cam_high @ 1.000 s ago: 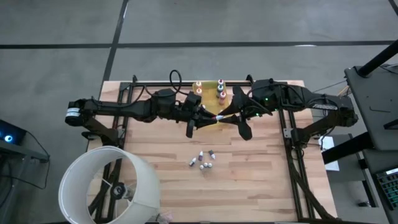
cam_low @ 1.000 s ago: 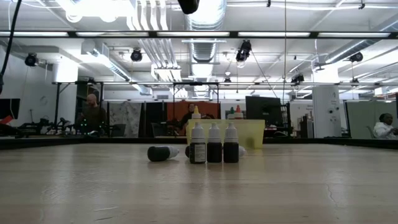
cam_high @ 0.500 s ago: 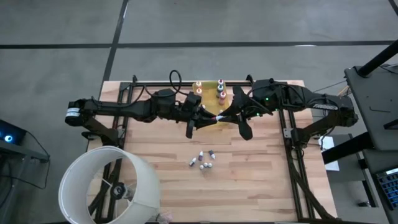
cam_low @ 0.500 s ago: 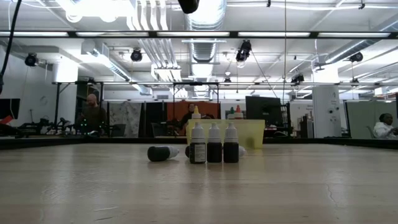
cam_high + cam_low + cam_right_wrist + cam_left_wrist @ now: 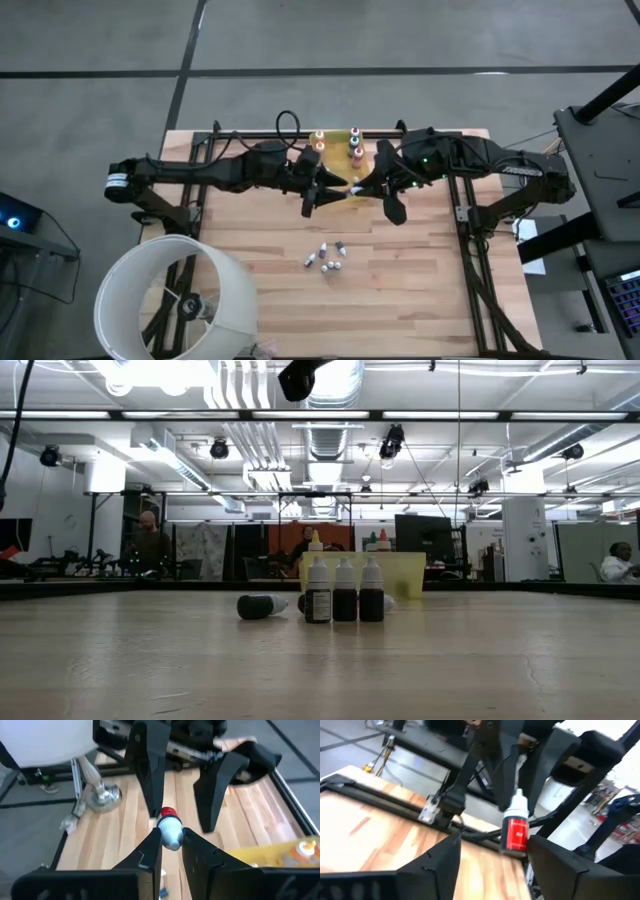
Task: Pick & Place food coloring
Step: Put the top small red food coloring bottle into the yellow bin
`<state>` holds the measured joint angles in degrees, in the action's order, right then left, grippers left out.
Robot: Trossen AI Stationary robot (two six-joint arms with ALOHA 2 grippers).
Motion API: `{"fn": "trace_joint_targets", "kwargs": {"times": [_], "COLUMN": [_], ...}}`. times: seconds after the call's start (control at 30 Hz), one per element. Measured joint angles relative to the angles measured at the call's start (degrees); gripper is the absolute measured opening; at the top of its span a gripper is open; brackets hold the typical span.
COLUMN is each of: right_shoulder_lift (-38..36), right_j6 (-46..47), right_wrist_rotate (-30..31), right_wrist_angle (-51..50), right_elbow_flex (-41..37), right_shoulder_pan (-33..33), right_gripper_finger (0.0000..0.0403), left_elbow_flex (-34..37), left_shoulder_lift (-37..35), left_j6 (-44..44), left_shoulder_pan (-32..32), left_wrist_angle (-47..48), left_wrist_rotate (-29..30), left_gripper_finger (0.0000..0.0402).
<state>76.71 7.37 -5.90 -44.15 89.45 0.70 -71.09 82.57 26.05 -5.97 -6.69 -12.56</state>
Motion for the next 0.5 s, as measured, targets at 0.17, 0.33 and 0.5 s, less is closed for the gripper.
{"fn": "trace_joint_targets", "kwargs": {"times": [0.17, 0.33, 0.5], "right_shoulder_lift": [0.2, 0.3, 1.6], "right_j6": [1.7, 2.8, 4.2], "right_wrist_rotate": [-0.1, -0.1, -0.2], "right_wrist_angle": [-4.0, -6.3, -8.5], "right_elbow_flex": [0.0, -0.9, -1.1], "right_shoulder_pan": [1.1, 2.9, 5.5], "right_gripper_finger": [0.0053, 0.0053, 0.0053], "left_elbow_flex": [0.0, 0.0, 0.0], "left_shoulder_lift": [0.0, -0.1, -1.0], "left_j6": [-0.3, -1.1, -2.6], "left_shoulder_pan": [-1.6, -3.3, -4.5], "left_wrist_angle": [4.8, 10.8, 14.8], "left_wrist_rotate": [0.6, 0.5, 2.5], "left_gripper_finger": [0.0212, 0.0213, 0.0213]}}
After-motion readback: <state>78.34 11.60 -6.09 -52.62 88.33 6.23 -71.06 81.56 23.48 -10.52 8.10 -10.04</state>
